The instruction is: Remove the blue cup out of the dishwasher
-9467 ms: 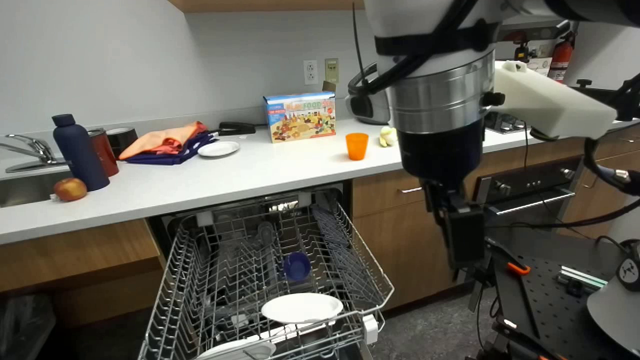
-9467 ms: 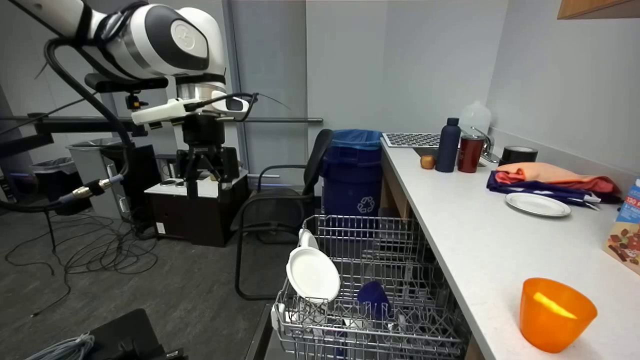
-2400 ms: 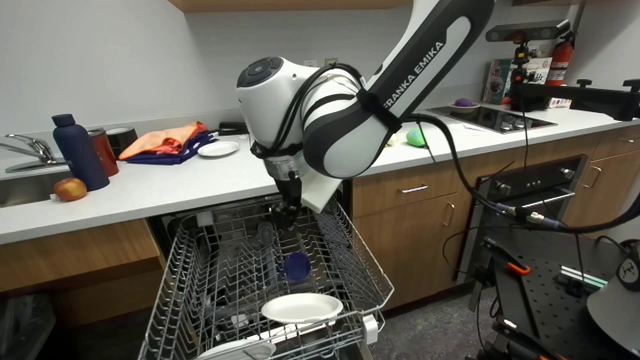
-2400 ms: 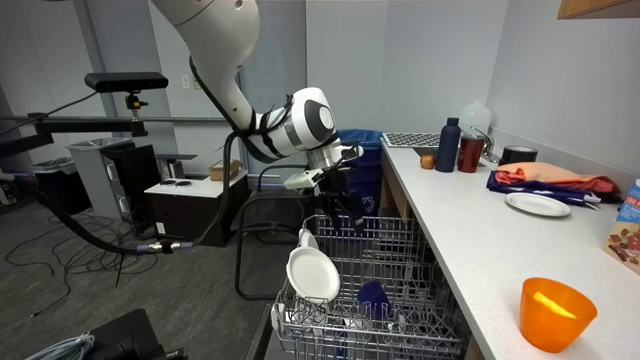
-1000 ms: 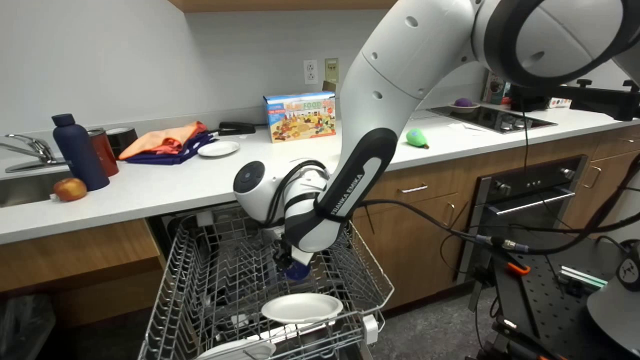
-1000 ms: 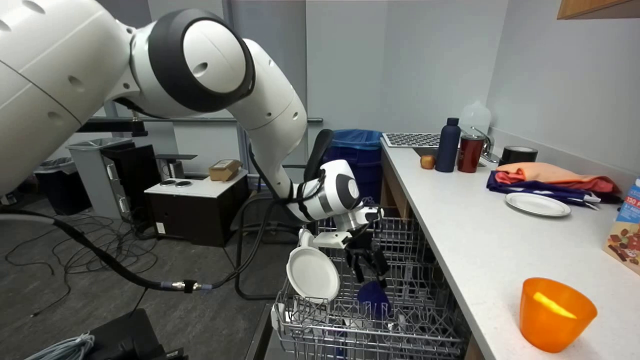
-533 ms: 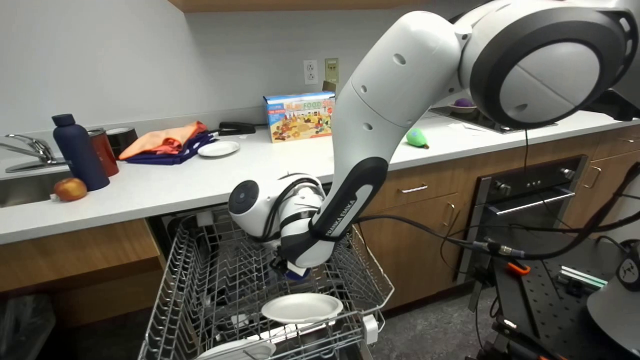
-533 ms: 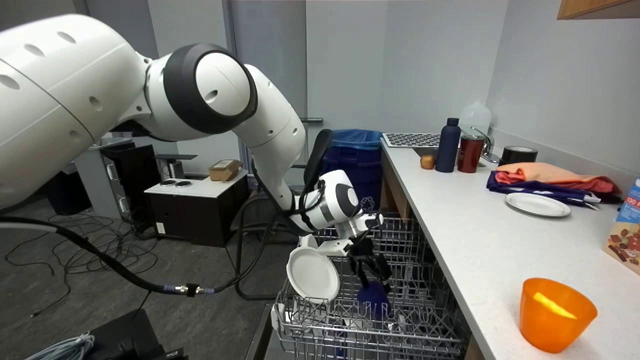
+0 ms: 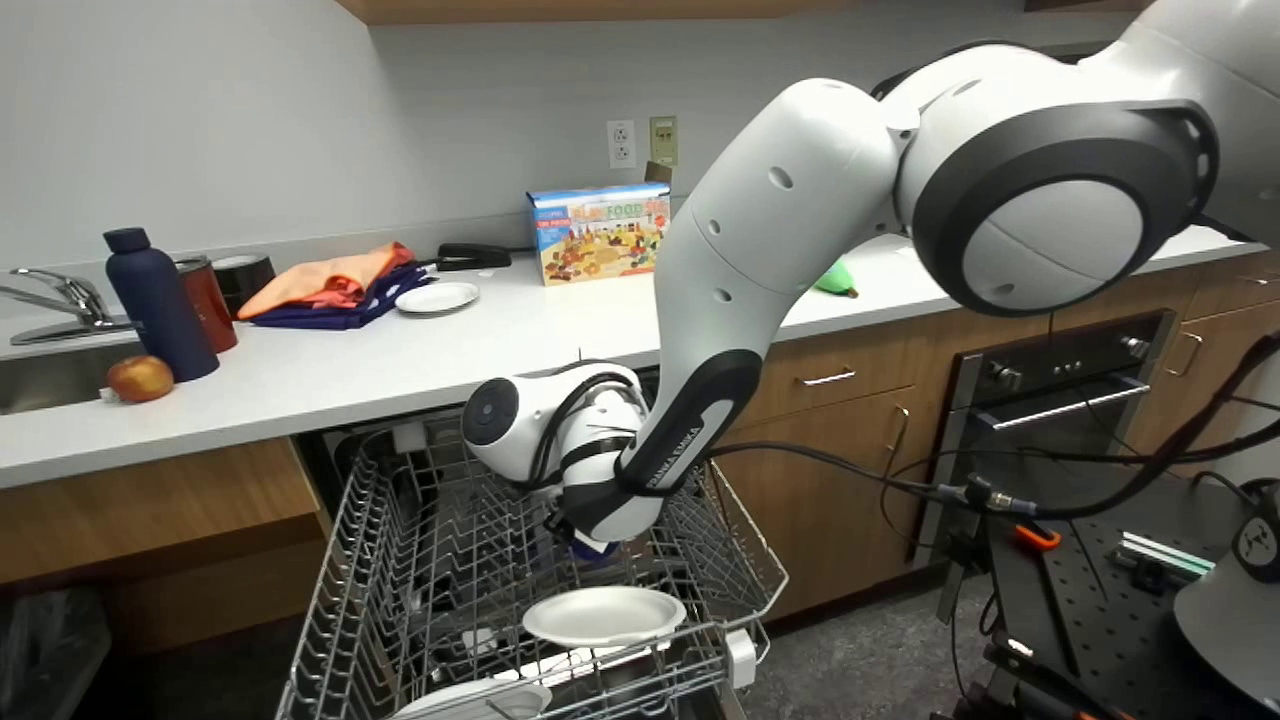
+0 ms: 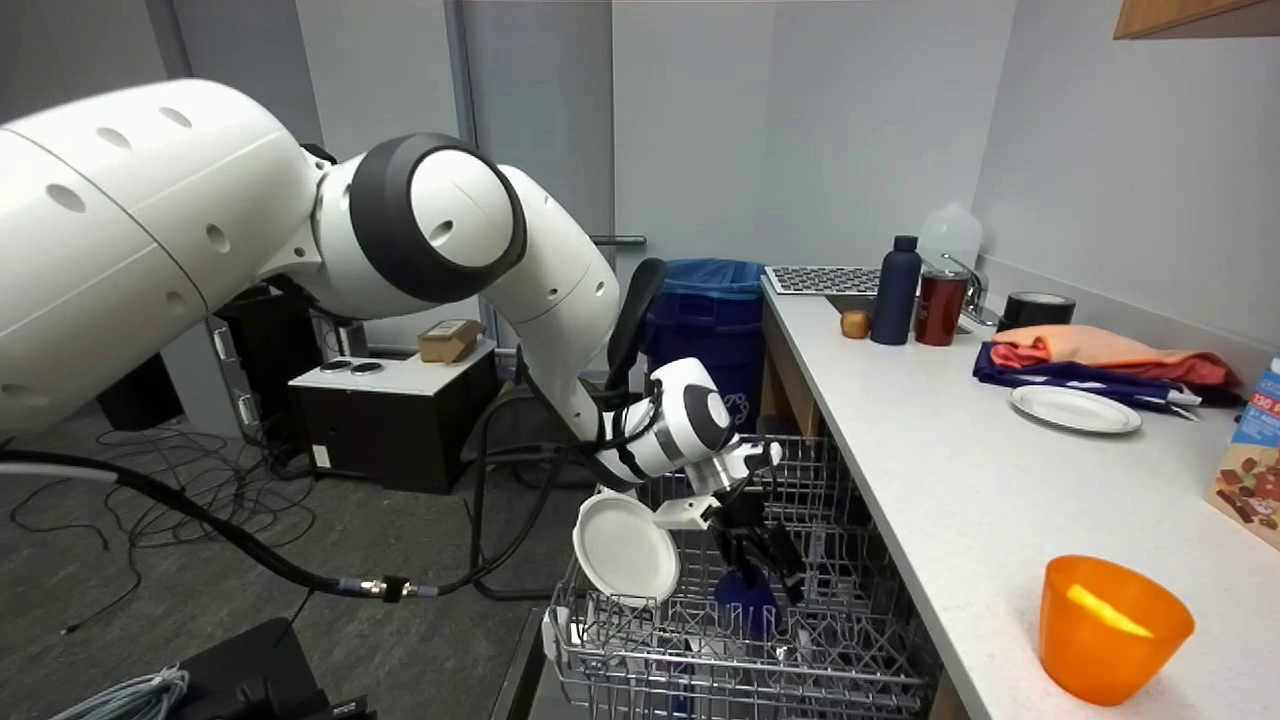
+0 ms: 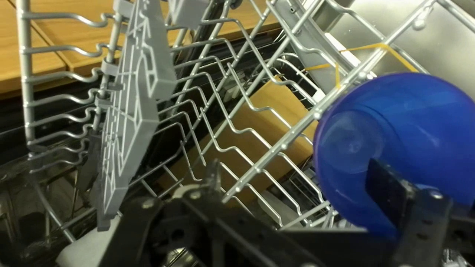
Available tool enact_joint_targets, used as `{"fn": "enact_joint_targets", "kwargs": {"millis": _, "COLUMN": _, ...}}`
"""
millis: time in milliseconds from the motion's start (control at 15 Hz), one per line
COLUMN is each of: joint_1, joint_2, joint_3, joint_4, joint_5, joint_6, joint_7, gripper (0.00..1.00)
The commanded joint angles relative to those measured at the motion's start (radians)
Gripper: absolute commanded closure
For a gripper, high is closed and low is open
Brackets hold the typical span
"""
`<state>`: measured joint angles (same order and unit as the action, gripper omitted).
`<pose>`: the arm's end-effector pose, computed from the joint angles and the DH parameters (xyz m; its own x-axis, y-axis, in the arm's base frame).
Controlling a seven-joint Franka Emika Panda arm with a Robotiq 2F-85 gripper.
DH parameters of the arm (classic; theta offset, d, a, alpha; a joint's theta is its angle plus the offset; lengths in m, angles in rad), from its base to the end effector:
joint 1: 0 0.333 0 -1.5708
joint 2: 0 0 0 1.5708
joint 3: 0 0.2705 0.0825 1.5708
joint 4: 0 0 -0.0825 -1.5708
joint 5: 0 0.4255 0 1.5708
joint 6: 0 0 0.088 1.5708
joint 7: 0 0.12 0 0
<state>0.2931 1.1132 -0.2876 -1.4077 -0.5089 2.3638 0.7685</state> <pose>0.6785 0.0055 -0.0242 0.9730 -0.1740 0.1513 -0.2293 -0.8011 0.5529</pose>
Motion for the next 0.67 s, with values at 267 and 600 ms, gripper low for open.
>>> {"fn": "enact_joint_targets", "kwargs": {"millis": 267, "joint_1": 0.006, "joint_2": 0.067, "joint_3": -0.022, "joint_4": 0.102, "joint_5": 0.036, "joint_6": -0.048, "joint_7": 0.014, "gripper": 0.6}}
{"fn": "enact_joint_targets", "kwargs": {"millis": 600, "joint_1": 0.005, "joint_2": 0.068, "joint_3": -0.021, "joint_4": 0.108, "joint_5": 0.052, "joint_6": -0.054, "joint_7": 0.016, "gripper": 0.96}}
